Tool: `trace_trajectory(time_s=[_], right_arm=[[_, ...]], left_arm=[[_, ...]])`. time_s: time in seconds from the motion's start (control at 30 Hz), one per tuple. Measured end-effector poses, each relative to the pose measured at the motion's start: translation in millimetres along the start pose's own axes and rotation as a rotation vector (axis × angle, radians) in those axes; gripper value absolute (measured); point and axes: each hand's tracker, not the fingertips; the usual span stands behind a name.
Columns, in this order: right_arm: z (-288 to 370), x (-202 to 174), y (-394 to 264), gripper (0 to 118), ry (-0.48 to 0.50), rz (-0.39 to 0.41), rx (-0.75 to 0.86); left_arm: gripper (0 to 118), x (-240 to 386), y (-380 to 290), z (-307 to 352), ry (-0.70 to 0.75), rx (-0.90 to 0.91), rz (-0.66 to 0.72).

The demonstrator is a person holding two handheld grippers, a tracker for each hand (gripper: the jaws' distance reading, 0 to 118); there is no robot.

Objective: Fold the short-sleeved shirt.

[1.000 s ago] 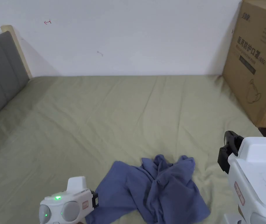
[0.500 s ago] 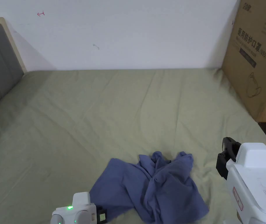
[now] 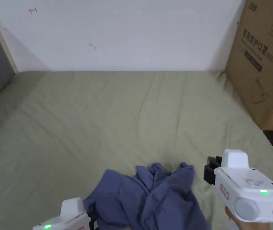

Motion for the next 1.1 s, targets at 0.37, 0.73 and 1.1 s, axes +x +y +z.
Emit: trace_trajectory(time_s=[0.37,0.73,1.1], right_arm=[[-156,-7,-26,86,0.032,0.077,-0.355],[-137,-33,-23,2,0.093,0.208,-0.322],[-8,7,65,2,0.086,0.167,-0.001]], left_arm=[[3,-10,9,-4,-0.058,-0.001,0.007],[3,-12,10,-5,-0.072,-0.002,0.0],[3,-2,63,30,-0.143,0.141,0.026]])
